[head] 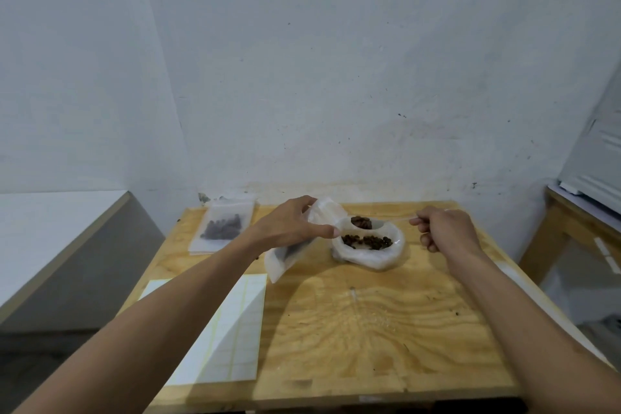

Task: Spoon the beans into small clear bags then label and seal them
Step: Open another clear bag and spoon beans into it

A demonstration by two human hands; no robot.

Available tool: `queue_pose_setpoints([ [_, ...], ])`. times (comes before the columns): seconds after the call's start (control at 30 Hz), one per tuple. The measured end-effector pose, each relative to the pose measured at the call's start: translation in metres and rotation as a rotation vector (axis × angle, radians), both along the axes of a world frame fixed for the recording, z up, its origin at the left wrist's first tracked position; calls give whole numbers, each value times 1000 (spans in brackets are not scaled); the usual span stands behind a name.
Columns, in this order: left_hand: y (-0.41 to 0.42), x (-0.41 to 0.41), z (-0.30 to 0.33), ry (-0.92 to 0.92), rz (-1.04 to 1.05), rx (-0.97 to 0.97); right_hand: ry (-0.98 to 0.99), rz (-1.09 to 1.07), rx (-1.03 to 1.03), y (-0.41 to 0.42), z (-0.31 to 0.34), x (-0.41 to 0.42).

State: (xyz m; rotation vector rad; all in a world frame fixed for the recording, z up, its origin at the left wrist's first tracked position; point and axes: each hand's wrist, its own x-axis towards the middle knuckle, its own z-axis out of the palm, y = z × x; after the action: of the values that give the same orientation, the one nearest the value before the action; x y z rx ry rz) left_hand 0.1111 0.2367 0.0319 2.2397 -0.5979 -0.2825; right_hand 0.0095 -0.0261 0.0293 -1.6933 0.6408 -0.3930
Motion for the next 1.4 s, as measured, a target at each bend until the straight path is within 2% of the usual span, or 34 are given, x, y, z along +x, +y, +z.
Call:
queue_pose_setpoints([
  [0.2,9,2,-5,18,30,-39,-93,60,-13,21,29,12],
  [0.5,31,7,2,22,126,-103,-204,172,-310,59,39,16],
  [0.67,32,8,-1,27,129,-104,-294,204,-399,68,43,17],
  [0.8,31,8,0,32,130,-124,-316,150,-433,59,47,14],
  [1.0,24,5,6,17,161,-198,-223,109,-513,34,39,5],
  [1.27,7,0,14,11,165,-282,26,85,-622,10,-3,2],
  [1.4,-1,-3,16,22,139,-314,91,133,-500,11,-17,-3],
])
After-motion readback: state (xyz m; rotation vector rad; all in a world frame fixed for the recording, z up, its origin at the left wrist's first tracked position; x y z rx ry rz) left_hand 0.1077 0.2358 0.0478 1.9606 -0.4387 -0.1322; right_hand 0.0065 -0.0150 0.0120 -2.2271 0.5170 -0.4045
